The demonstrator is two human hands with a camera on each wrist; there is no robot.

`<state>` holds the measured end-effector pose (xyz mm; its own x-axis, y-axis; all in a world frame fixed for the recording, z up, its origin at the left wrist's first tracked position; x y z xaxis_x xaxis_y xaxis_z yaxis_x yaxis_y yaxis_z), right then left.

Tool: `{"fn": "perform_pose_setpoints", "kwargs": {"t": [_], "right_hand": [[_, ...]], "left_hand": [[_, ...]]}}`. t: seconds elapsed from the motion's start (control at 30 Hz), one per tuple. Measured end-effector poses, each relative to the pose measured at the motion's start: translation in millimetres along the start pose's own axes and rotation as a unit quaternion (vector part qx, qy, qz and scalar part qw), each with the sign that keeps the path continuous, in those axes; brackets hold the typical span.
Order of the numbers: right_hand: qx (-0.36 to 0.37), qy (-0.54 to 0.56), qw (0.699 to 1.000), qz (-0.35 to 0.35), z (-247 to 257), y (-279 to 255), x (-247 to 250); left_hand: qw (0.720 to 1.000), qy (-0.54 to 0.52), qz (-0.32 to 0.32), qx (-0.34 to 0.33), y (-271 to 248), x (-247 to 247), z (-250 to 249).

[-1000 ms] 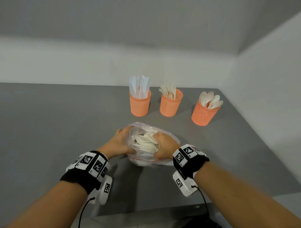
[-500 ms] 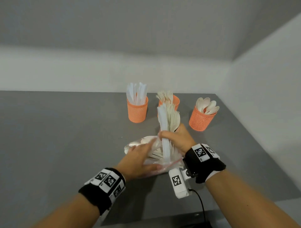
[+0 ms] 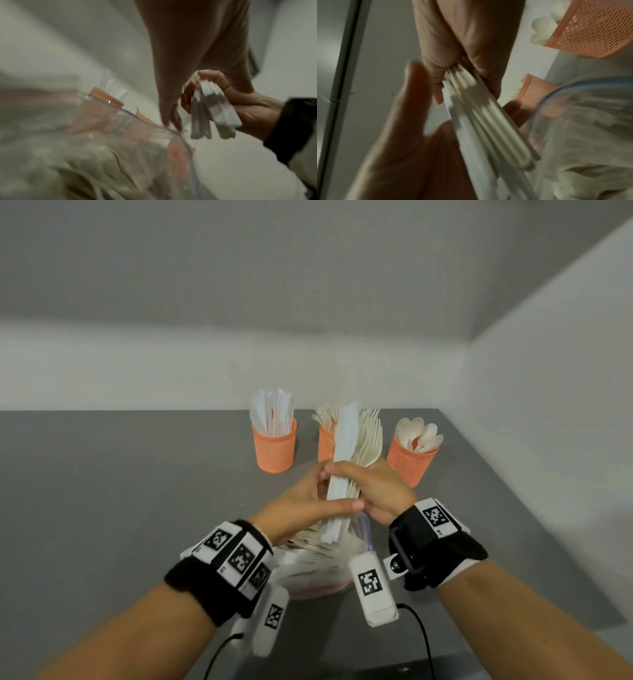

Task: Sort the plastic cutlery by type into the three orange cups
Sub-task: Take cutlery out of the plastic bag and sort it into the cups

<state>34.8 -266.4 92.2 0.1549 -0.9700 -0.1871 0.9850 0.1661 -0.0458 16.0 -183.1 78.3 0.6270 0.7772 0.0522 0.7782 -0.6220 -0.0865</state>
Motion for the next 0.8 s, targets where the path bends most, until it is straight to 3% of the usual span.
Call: {"fn": "perform_pose_setpoints", "kwargs": {"t": [0.1,0.23,0.37,0.43,0.53,0.57,0.67,0.8], "right_hand": [[-0.023,-0.05,0.998,0.035,0,4,-9],[-0.069,-0.145,0.982,0.101,3,4,-5],[-0.088,-0.202,0.966,0.134,3,2,1],[-0.061,-0.227,0.967,0.099,11,4,7],[0.08,-0.269,0.954,-0.106,44,-1,29],[0.12,-0.287,0.942,-0.123,51,-3,25],[0.128,-0.364,0.921,-0.056,49,-2,-8],[0.094,-0.421,0.901,-0.045,47,18,-19]], "left_hand": [[0.991,-0.13,0.014,0.022,13,-9,1],[0.987,-0.151,0.037,0.039,17,-20,4],[0.978,-0.202,0.004,0.041,22,-19,2],[0.978,-0.203,-0.045,0.025,26,-11,1],[0.974,-0.187,-0.129,-0.006,22,2,-4],[0.975,-0.167,-0.146,-0.019,21,7,-6],[0.981,-0.112,-0.154,-0.047,18,12,-17],[0.985,-0.104,-0.113,-0.082,19,24,-26]]}}
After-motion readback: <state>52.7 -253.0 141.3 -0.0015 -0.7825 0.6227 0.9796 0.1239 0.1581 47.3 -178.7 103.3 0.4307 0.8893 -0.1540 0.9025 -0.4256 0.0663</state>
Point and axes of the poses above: each hand's wrist, its own y-axis towards the middle knuckle, its own x-axis out of the back of the hand, z = x × y, the point moved 8 cm from there along y, towards the middle knuckle, and after that the axes turned 4 degrees about z, right-handed, at the moved point
